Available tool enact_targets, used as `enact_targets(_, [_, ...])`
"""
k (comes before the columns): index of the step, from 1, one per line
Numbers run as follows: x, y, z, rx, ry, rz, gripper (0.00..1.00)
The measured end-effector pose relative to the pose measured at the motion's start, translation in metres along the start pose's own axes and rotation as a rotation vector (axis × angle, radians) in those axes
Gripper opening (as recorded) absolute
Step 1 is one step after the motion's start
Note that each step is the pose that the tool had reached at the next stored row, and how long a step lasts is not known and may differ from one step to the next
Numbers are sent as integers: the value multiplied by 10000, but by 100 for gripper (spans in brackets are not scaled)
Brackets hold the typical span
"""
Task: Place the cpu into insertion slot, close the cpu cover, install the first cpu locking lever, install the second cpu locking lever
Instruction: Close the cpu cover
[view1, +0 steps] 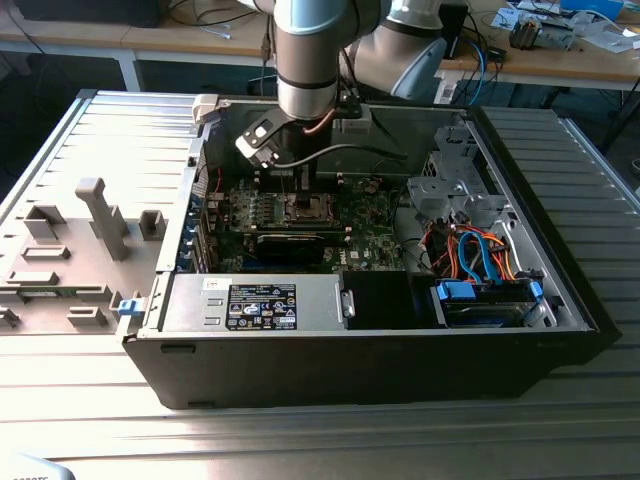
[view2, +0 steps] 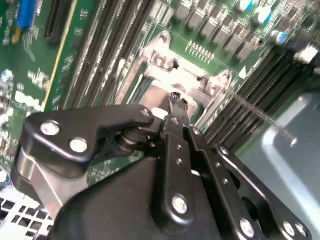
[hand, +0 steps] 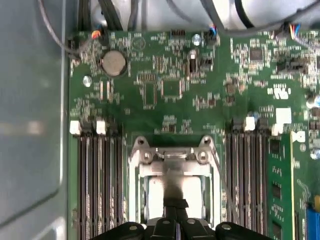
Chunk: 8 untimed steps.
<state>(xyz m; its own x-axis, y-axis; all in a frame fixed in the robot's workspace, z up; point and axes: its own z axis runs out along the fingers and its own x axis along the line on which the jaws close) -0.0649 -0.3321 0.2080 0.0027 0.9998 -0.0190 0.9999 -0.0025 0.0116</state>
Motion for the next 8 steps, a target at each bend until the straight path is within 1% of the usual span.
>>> enact_targets(1, [0, 47, -28, 29, 12, 0, 11])
enact_targets(2, [-1, 66, -69, 51, 15, -1, 11])
enact_targets(4, [-3, 85, -174, 81, 31, -1, 11])
enact_targets(7, [-4, 89, -261, 89, 55, 0, 11])
enact_targets(8, [-5, 89, -276, 89, 61, -1, 11])
